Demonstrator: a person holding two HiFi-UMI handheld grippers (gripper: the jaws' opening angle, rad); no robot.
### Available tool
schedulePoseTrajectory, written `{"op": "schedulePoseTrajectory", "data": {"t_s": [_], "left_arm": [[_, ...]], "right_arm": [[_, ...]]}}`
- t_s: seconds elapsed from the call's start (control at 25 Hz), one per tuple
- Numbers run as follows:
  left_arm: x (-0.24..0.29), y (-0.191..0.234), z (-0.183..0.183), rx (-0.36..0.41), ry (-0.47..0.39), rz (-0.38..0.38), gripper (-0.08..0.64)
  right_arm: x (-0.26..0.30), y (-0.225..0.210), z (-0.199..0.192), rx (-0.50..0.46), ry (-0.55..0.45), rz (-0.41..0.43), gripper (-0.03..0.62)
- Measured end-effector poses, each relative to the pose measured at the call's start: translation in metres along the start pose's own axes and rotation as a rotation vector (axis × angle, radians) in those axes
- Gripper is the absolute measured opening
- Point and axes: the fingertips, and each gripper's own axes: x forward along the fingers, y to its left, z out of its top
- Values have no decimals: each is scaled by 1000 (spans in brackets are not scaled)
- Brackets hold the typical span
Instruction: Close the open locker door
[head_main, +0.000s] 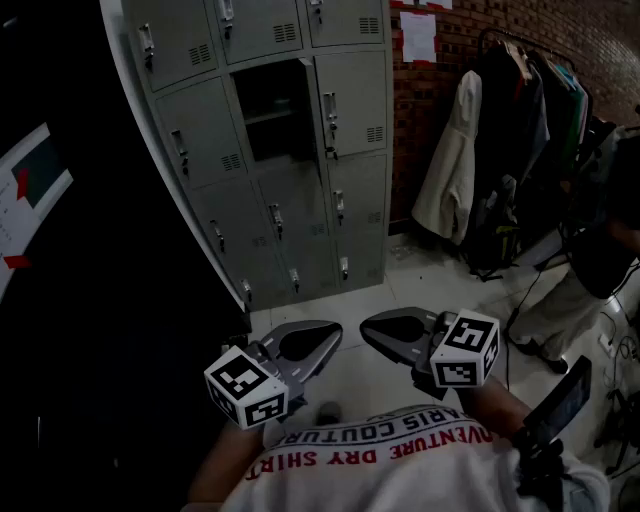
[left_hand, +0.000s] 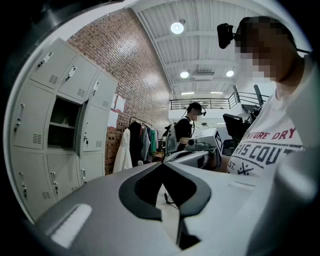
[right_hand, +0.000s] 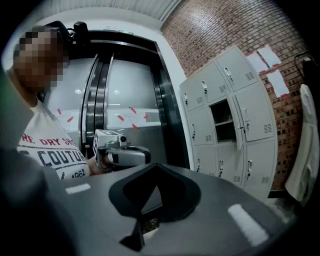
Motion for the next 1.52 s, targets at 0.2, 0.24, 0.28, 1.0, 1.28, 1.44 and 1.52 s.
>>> {"op": "schedulePoseTrajectory", "data": {"t_s": [0.2,0.24,0.28,1.0,1.28,1.44,1.52], "left_arm": [[-3,7,0,-11,-8,2,3],[-3,10,0,-11,-8,5,3],[-4,13,0,-11,-9,8,3],[35,233,1,-34,9,20,3],[53,350,24,-52,18,17,3],[68,386,27,-63,37,-3,3],[75,396,24,-71,48,-16,3]], "right_arm": [[3,-5,2,6,0,-5,-3],[5,-7,2,4,1,-4,-3],[7,-9,2,2,2,-2,-3],[150,-174,38,21,-19,16,-3],[220,-257,74,32,-28,-8,-3],[239,-286,91,25,-35,-19,-3],[245,-298,89,30,-27,-30,-3]]}}
